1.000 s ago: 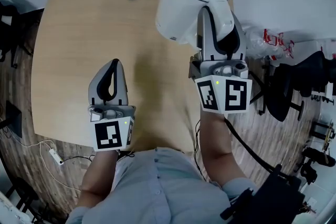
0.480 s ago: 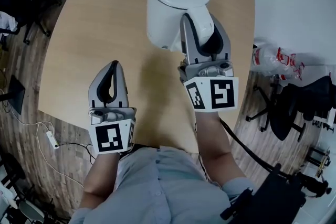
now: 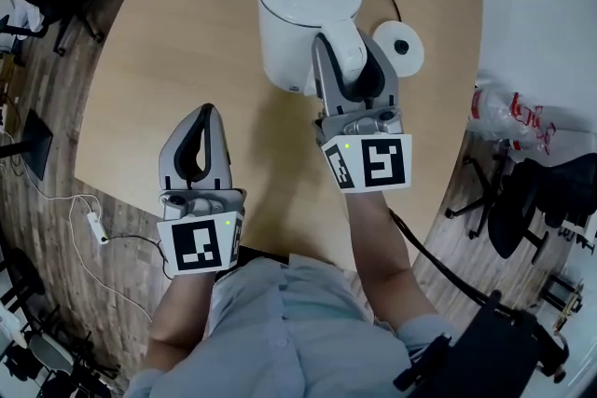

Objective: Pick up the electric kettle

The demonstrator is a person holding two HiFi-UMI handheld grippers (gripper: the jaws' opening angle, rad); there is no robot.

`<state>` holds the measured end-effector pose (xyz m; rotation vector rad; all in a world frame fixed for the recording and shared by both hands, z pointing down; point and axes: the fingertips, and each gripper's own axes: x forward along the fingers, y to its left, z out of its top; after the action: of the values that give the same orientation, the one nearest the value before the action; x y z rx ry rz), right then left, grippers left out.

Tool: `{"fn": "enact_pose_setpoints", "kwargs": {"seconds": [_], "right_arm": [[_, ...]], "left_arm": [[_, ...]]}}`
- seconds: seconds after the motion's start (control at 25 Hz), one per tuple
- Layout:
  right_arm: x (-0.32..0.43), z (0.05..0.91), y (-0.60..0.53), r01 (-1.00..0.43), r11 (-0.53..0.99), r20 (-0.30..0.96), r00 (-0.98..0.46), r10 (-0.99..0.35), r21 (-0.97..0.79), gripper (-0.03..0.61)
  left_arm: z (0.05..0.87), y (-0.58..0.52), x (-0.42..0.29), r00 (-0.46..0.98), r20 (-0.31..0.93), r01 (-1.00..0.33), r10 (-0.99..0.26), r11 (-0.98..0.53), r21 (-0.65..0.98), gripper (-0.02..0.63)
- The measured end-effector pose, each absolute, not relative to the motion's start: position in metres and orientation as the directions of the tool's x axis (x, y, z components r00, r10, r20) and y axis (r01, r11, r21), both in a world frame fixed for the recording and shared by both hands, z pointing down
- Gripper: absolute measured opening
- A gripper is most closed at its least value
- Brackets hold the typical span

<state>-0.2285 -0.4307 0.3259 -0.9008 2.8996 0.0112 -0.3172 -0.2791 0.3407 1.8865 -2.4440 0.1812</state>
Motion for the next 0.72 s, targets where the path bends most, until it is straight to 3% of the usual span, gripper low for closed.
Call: {"fn": "enact_pose_setpoints", "kwargs": {"seconds": [0.72], "right_arm": [[-0.220,0.364,-0.391,-0.559,0.828,-0.025,-0.829,-0.558,0.036,0.164]], "left_arm": [[0.334,-0.274,-0.305,-0.179,0.104,-0.982,-0.978,0.172,-0.073,0.000]]}}
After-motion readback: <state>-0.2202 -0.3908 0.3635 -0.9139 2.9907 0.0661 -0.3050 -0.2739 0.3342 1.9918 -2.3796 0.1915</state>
